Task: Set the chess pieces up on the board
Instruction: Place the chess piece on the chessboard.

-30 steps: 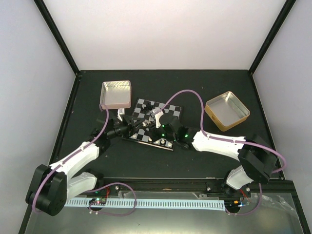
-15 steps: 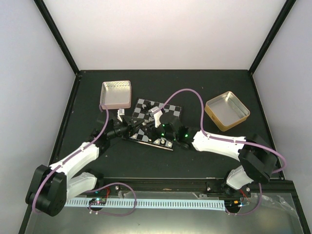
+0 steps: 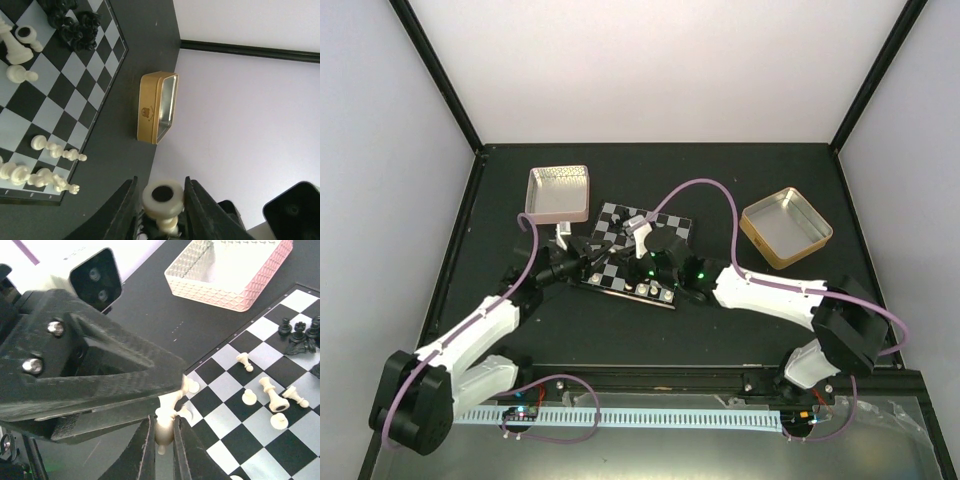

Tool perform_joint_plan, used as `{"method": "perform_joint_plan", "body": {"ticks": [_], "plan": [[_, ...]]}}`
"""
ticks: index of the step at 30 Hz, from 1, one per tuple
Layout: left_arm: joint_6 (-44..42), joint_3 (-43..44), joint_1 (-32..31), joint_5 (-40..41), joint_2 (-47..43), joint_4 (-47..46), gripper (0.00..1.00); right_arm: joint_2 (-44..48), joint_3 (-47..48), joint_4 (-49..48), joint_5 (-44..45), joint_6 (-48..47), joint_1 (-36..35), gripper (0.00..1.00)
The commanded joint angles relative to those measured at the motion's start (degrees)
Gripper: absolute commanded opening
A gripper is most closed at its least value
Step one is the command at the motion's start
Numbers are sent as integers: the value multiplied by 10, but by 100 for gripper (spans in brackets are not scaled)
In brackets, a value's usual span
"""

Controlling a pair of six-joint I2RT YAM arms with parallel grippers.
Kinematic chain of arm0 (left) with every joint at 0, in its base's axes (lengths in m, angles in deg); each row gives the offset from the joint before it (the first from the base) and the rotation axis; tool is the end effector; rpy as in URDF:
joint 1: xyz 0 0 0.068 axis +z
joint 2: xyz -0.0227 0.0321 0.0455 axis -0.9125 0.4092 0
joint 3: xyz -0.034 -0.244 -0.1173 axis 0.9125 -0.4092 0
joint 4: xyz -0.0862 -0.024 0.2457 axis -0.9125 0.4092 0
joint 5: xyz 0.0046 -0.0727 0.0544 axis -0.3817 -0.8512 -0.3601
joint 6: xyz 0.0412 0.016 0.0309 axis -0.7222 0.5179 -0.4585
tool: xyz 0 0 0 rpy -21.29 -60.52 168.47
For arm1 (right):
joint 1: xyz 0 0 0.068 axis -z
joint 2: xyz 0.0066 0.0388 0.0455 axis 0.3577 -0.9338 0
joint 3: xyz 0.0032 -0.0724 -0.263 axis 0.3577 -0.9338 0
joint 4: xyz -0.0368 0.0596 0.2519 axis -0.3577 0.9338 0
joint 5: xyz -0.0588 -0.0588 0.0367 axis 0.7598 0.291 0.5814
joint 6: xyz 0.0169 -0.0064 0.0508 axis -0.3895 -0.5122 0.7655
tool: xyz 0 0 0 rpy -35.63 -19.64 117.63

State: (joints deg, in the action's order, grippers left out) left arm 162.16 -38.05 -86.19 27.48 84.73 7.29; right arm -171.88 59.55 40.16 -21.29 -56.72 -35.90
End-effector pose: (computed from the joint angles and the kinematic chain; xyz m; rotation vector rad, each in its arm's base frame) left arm 0.1969 -0.0938 0.2196 -0.7845 2.1445 -1.6683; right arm 0.1857 0.2863 0.2438 -0.5738 2.0983 0.9139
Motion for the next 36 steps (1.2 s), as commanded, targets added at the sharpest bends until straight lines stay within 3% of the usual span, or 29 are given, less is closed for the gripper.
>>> {"method": "perform_joint_plan", "body": {"ticks": [1, 8, 17, 21, 29, 36], "plan": [[-48, 7, -2, 34, -37, 72, 32, 26, 19, 23, 27, 10, 3, 1], [-193, 30, -1, 169, -129, 221, 63, 20, 67, 178, -1, -13, 4, 1], [-444, 79, -1, 366, -276, 403, 73, -138, 247, 474, -32, -79, 3, 2], [-516, 100, -1, 395, -327, 457, 77, -208, 324, 562, -16, -88, 3, 2], [-551, 101, -1, 386, -357, 488, 79, -324, 474, 660, 0, -101, -1, 4], [-523, 106, 0, 472, -386, 517, 79, -396, 565, 722, -4, -115, -9, 6]]}}
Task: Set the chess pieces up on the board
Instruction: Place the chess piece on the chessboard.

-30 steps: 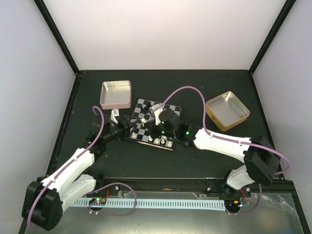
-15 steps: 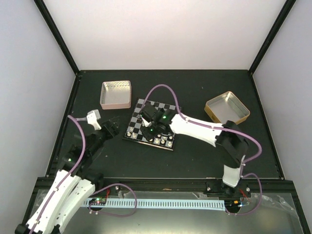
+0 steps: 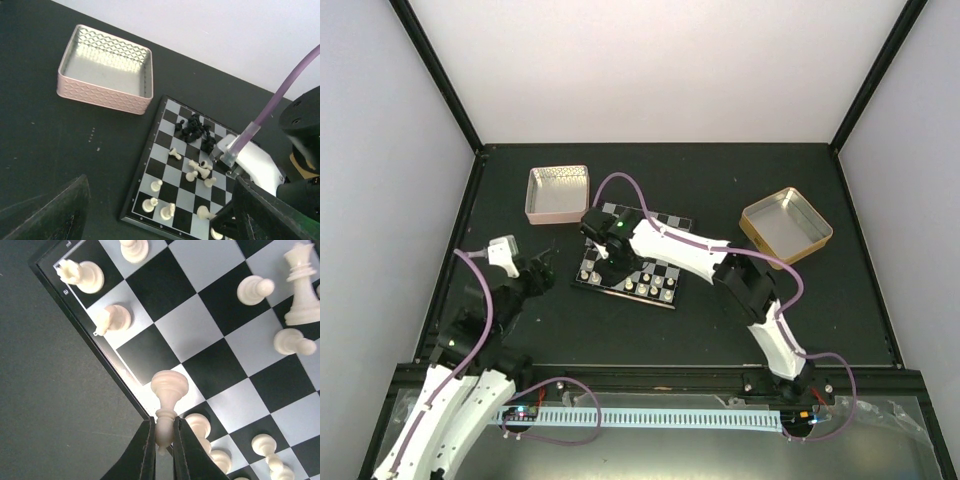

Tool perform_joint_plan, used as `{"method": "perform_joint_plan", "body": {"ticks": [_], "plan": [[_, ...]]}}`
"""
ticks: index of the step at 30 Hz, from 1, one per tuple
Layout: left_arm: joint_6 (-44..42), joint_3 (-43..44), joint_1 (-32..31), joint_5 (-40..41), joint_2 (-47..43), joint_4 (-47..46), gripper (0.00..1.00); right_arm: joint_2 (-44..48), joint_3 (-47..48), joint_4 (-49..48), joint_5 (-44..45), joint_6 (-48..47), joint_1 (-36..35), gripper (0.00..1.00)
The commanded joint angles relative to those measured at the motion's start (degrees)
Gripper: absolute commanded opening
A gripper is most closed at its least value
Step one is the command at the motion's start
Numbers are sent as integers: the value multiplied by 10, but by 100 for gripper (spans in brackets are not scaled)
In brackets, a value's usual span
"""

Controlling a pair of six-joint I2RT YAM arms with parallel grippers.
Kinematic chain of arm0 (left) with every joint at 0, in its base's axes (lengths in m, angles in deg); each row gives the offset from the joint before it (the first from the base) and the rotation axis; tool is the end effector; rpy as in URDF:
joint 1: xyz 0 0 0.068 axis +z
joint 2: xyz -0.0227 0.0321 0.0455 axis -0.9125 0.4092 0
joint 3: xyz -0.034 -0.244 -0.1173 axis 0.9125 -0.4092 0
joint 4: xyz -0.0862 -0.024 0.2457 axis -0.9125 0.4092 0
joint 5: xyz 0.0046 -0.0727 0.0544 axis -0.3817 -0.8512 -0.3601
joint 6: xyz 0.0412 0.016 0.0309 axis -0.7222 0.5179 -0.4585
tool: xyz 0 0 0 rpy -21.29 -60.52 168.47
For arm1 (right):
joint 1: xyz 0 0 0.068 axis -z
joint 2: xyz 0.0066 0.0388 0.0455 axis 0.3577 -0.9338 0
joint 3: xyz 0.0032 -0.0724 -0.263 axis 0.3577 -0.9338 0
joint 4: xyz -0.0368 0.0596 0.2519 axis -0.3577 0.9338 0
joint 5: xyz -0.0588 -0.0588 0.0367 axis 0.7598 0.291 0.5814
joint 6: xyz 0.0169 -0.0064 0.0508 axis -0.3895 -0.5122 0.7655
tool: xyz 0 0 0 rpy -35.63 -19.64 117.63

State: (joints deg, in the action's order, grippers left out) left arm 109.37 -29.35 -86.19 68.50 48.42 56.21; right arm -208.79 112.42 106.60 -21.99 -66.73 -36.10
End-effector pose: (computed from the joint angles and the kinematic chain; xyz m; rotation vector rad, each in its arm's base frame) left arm 0.0992 -0.0316 0.2781 -0.2880 1.9734 -0.4554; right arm 0.2393 0.3720 0.2110 -1.0225 2.7987 0.2431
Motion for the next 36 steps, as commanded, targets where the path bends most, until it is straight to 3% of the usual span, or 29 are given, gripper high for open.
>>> {"method": "perform_joint_plan", "body": {"ticks": [1, 12, 19, 27, 36], "plan": [[6, 18, -1, 67, -30, 28, 80, -35, 45, 63, 2, -16, -8, 7], [0, 10, -1, 50, -42, 12, 82, -74, 76, 66, 7, -6, -16, 8], [-8, 9, -1, 26, -19, 3, 82, -77, 81, 61, 23, -1, -17, 17], [-9, 8, -1, 24, -13, 0, 82, -77, 88, 40, 26, 5, -17, 18], [-8, 7, -1, 29, -11, 2, 83, -16, 66, -4, 37, 18, -17, 24]]}}
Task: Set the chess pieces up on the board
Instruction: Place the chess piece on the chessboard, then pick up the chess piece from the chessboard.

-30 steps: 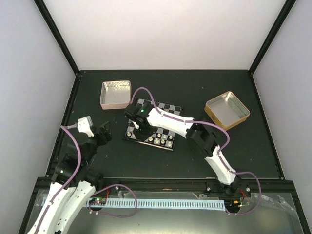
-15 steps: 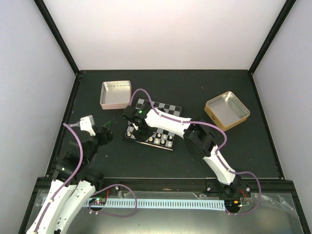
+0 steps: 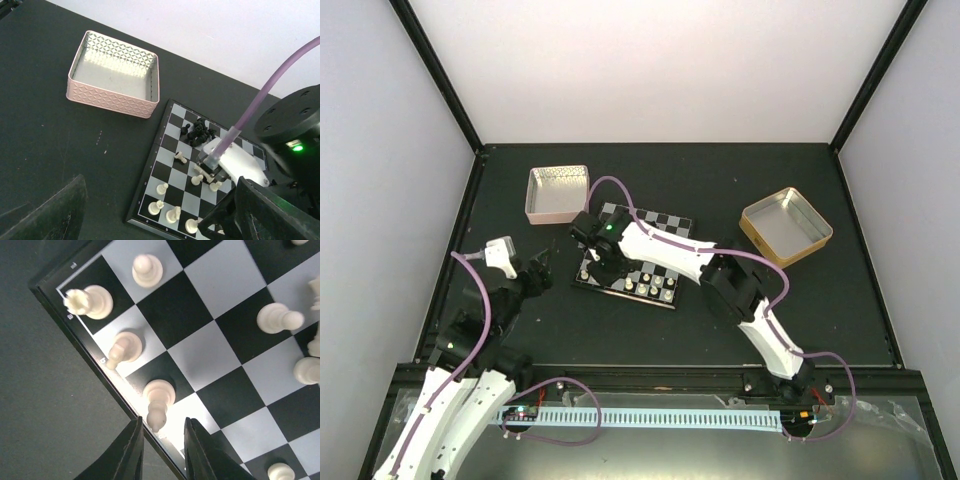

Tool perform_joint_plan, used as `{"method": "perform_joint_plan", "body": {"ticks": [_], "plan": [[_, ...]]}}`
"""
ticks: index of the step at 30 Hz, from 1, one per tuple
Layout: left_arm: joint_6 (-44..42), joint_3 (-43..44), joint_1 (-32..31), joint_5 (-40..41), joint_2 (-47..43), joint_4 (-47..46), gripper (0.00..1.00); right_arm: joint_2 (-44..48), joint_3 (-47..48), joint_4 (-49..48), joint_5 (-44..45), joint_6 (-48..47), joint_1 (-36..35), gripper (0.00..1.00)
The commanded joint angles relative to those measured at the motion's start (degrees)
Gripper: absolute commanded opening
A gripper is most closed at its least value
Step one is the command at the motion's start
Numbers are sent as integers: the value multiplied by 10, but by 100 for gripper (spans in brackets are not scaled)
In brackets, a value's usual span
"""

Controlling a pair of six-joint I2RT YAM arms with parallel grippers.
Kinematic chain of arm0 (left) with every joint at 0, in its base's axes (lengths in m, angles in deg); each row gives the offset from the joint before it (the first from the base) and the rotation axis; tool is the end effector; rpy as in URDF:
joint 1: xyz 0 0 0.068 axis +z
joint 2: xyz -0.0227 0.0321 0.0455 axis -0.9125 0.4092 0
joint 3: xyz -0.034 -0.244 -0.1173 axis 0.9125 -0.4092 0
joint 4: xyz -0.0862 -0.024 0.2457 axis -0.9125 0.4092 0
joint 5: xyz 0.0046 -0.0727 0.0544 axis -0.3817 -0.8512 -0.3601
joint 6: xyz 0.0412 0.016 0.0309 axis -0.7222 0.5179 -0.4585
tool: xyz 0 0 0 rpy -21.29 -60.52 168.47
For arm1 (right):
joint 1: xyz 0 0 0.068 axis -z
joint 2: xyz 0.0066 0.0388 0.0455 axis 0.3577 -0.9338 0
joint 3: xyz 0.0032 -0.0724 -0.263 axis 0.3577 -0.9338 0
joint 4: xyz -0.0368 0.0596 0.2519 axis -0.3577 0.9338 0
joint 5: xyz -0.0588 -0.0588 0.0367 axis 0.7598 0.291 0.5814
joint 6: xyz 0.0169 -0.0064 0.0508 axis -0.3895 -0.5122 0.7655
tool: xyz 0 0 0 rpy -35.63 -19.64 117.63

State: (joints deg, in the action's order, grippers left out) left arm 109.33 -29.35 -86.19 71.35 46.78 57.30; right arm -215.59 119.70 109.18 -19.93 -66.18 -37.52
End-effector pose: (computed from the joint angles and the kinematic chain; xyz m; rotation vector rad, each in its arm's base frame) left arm 0.0944 -0.0280 0.2786 -0.3182 1.9501 -0.4120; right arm 0.2422 0.3952 0.1934 -1.0431 2.8065 0.1716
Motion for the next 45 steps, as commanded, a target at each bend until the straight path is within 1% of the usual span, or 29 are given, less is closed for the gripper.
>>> {"method": "perform_joint_plan", "body": {"ticks": [1, 3, 8, 10, 13, 17, 21, 25, 30, 36, 39, 42, 45], "plan": [[-8, 8, -1, 1, 4, -9, 83, 62, -13, -32, 19, 15, -2, 24], [-8, 8, -1, 2, 4, -9, 82, 86, -34, -41, 29, 18, -2, 26], [-9, 7, -1, -2, 6, -11, 82, 167, -127, -131, 66, 24, 10, 39], [-9, 7, 0, -5, 11, -12, 83, 180, -146, -160, 74, 28, 23, 42], [-10, 7, -1, -12, 13, -13, 83, 175, -154, -195, 81, 21, 40, 44], [-13, 7, -1, -16, 15, -13, 83, 154, -147, -249, 75, -14, 52, 45], [-14, 6, 0, -16, 15, -14, 83, 106, -105, -272, 80, -44, 55, 46], [-15, 7, -1, -17, 20, -13, 83, 59, -60, -283, 83, -54, 56, 45], [-15, 6, -1, -18, 28, -14, 83, 17, -42, -298, 93, -56, 57, 44], [-14, 5, 0, -18, 37, -16, 83, -23, -7, -267, 107, -58, 61, 43], [-14, 4, 0, -17, 38, -18, 83, -43, 13, -247, 104, -62, 63, 39], [-14, 3, -1, -19, 38, -17, 83, -54, 21, -244, 92, -67, 65, 32], [-13, 3, -1, -18, 38, -17, 83, -60, 27, -241, 89, -69, 67, 31]]}}
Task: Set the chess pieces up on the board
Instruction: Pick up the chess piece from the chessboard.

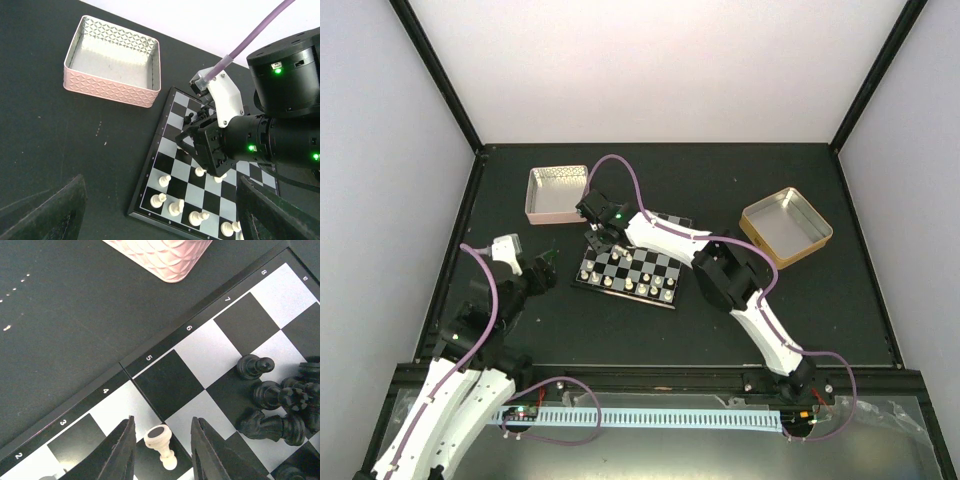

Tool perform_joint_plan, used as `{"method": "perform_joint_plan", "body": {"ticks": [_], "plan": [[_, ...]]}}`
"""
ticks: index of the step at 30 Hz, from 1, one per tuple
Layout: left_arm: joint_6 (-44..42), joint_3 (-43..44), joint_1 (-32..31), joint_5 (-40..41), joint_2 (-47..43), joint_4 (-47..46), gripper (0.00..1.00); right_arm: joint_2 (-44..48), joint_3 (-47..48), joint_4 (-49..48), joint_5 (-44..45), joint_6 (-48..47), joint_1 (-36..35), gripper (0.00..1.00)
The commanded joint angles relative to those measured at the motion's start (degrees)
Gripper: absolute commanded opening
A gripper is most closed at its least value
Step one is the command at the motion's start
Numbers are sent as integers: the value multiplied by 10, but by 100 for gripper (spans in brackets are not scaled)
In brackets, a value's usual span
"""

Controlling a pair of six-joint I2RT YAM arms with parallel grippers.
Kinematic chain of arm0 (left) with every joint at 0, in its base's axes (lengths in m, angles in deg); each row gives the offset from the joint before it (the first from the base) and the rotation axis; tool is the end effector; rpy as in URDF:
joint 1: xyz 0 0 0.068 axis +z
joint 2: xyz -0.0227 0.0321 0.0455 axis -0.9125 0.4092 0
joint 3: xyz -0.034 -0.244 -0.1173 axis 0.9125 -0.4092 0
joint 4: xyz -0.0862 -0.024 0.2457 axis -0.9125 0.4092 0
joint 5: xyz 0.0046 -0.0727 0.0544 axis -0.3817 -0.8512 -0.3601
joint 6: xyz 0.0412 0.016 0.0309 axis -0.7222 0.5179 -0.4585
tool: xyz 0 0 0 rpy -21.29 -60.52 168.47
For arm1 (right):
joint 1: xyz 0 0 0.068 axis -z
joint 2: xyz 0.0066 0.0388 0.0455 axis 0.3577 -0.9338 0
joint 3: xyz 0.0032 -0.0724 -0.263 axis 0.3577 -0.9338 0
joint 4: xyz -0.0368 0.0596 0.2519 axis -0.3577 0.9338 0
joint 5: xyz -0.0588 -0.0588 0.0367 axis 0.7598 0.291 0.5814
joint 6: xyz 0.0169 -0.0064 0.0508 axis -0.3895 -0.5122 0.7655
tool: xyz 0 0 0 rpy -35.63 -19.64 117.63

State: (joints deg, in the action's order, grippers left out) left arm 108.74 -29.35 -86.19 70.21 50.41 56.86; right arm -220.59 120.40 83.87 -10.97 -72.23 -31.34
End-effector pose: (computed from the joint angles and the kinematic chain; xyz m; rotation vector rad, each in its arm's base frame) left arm 0.1042 -0.0324 0.2740 -0.2968 2.0105 -0.4008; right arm 0.3197 0.4048 0.1735 -0.8456 2.4463 0.2165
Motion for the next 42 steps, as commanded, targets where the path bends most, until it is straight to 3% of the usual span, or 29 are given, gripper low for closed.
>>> {"method": "perform_joint_plan", "body": {"ticks": [1, 21, 26, 34, 42], "plan": [[-7, 3, 0, -7, 2, -13, 83, -13, 22, 13, -2, -9, 4, 31], [-4, 2, -1, 0, -4, -13, 83, -53, 33, 12, -30, -15, 13, 29], [-4, 1, 0, 2, -7, -12, 83, -56, 30, 17, -30, -6, 13, 18], [-5, 2, -1, -2, -4, -12, 84, -12, -1, -12, -39, 32, 13, 14], [-9, -1, -1, -26, 2, -20, 83, 61, -17, -49, -80, 135, 19, 15]]}}
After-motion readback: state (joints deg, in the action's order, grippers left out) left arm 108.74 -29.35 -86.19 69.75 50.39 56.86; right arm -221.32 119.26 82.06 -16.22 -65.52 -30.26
